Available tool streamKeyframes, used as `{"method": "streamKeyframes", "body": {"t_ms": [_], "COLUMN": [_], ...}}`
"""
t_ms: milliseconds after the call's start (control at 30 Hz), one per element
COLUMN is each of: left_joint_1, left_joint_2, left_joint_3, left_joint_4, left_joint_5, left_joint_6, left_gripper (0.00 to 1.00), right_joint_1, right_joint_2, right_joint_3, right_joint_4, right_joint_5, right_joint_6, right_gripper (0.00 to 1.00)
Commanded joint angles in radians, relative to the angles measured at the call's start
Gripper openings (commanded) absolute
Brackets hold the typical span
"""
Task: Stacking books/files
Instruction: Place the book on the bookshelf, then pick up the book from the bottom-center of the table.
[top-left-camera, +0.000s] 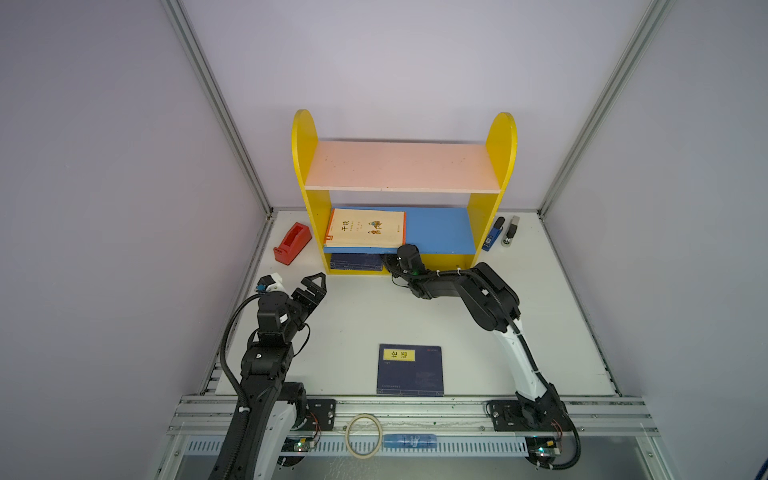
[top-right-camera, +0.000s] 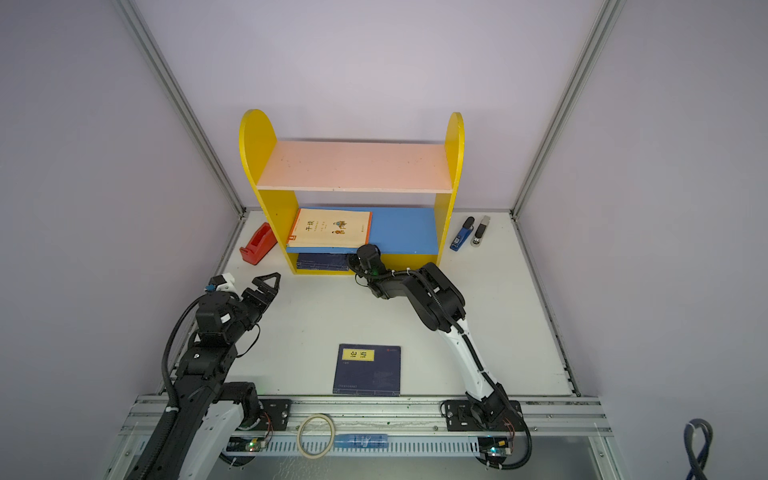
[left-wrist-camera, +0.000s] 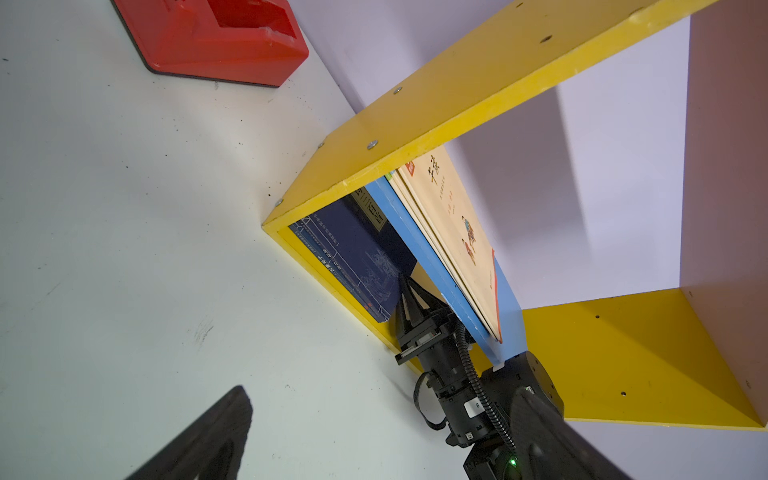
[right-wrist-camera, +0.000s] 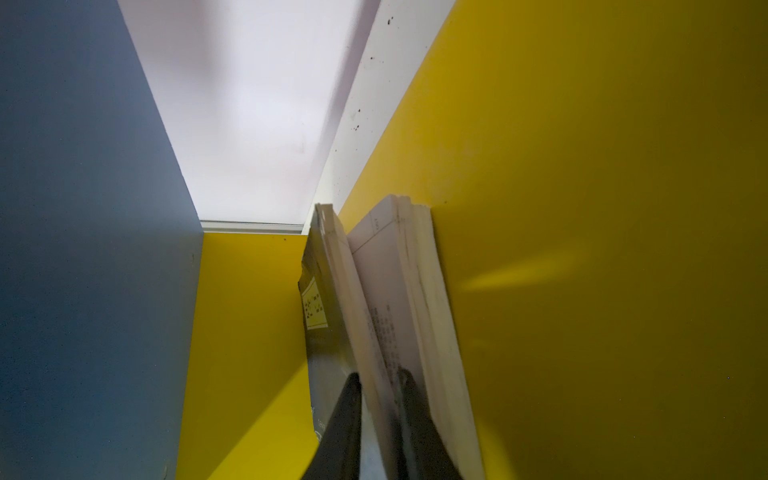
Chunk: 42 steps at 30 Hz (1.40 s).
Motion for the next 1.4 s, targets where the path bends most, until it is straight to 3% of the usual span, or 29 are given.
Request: {"method": "streamKeyframes", "body": {"t_ms": [0, 300, 567, 800, 1067, 1367], "left_joint_1": [0.001, 0.001, 0.001, -0.001, -0.006, -0.108], "left_joint_2": [0.001, -0.001, 0.003, 0.006, 0.016, 0.022], "left_joint_3": [0.005, 0.005, 0.003, 0.002, 0.011, 0.026], "left_joint_4": [0.021, 0.019, 0.022, 0.027, -0.011, -0.235], "left_joint_5": [0.012, 0.012, 0.015, 0.019, 0.043, 0.06], "left_joint_6": [0.001, 0.0, -0.002, -0.004, -0.036, -0.172], "left_gripper": [1.0, 1.0, 1.0, 1.0, 1.0, 1.0], "right_joint_1": [0.003, -0.016, -0.025, -0.028, -0.023, -0.009], "right_joint_2": [0.002, -0.046, -0.191, -0.311, -0.58, -0.913], "right_joint_3": [0.02, -0.027, -0.115, -0.297, -0.584, -0.925], "right_joint_4": [-0.002, -0.013, -0.083, -0.008, 0.001, -0.069], "right_joint_5": [-0.042, -0.058, -0.054, -0.045, -0.032, -0.043], "right_joint_6": [-0.009, -0.018, -0.119, -0.128, -0.166, -0.208], "right_gripper": [0.21, 0.29, 0.32, 0.32, 0.33, 0.35]}}
